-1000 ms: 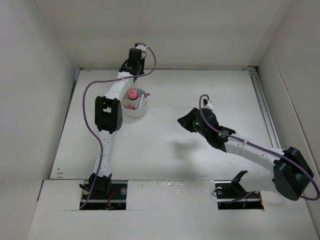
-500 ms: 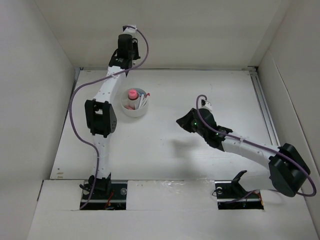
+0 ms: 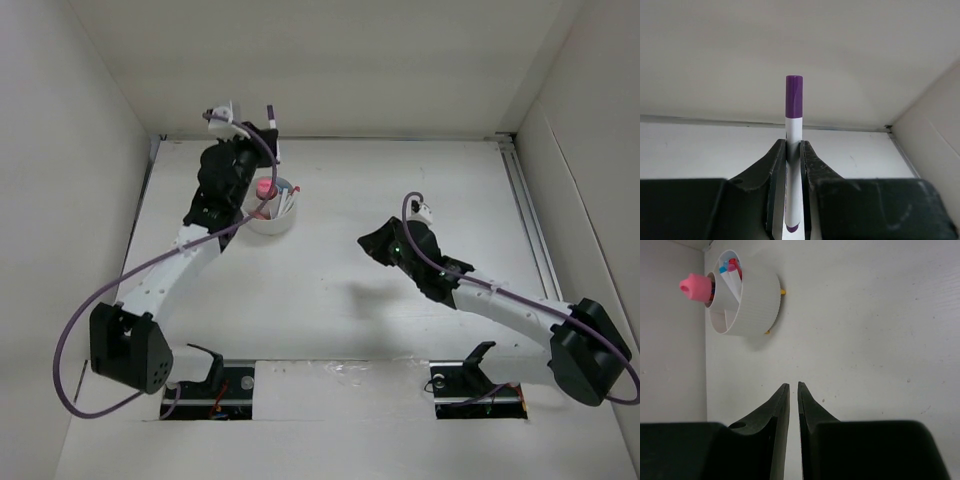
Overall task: Sort the stationery into containers
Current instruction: Place the pen in the storage box.
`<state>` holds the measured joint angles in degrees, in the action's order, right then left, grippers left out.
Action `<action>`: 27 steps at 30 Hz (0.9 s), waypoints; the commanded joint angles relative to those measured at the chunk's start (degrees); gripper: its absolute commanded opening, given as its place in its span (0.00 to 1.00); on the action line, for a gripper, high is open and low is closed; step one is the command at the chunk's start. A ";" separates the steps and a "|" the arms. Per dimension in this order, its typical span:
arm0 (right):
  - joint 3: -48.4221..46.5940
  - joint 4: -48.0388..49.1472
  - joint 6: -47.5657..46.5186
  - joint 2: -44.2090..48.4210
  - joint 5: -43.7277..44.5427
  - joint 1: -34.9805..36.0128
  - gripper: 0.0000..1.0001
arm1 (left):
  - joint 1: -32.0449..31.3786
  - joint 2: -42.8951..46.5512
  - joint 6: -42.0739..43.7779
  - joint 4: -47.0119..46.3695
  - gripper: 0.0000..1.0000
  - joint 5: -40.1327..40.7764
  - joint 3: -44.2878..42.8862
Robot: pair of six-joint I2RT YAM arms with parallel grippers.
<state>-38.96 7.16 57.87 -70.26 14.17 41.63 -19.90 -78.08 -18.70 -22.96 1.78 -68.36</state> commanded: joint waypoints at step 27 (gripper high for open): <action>-0.15 7.25 -2.14 -2.60 3.93 3.20 0.19 | -1.28 -6.55 2.70 -30.66 0.00 2.96 26.53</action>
<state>-38.48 10.63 56.55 -72.14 16.95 44.45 -21.15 -85.08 -18.50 -50.02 4.29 -38.39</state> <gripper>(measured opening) 0.192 0.091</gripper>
